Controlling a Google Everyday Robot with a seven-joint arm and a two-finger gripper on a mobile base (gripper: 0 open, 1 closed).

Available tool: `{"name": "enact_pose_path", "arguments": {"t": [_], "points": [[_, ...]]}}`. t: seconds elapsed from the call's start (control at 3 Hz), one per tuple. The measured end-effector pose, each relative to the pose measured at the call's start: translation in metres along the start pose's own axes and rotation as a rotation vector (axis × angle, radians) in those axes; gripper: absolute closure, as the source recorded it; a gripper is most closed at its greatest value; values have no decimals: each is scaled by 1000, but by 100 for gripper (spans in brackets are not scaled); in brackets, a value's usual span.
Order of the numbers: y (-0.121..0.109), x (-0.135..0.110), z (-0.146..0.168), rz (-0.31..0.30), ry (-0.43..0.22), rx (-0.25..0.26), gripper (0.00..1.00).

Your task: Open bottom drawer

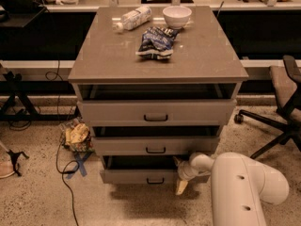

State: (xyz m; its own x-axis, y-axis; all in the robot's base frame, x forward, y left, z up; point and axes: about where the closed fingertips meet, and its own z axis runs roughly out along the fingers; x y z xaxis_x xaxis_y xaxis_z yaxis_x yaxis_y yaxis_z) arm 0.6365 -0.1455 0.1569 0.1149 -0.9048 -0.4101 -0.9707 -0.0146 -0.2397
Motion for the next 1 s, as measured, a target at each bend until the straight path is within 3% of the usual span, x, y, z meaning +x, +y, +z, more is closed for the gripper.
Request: {"name": "enact_pose_path", "arguments": {"t": [0.67, 1.0], "points": [[17, 8, -17, 100, 89, -53, 0], [29, 21, -16, 163, 99, -81, 27]]}}
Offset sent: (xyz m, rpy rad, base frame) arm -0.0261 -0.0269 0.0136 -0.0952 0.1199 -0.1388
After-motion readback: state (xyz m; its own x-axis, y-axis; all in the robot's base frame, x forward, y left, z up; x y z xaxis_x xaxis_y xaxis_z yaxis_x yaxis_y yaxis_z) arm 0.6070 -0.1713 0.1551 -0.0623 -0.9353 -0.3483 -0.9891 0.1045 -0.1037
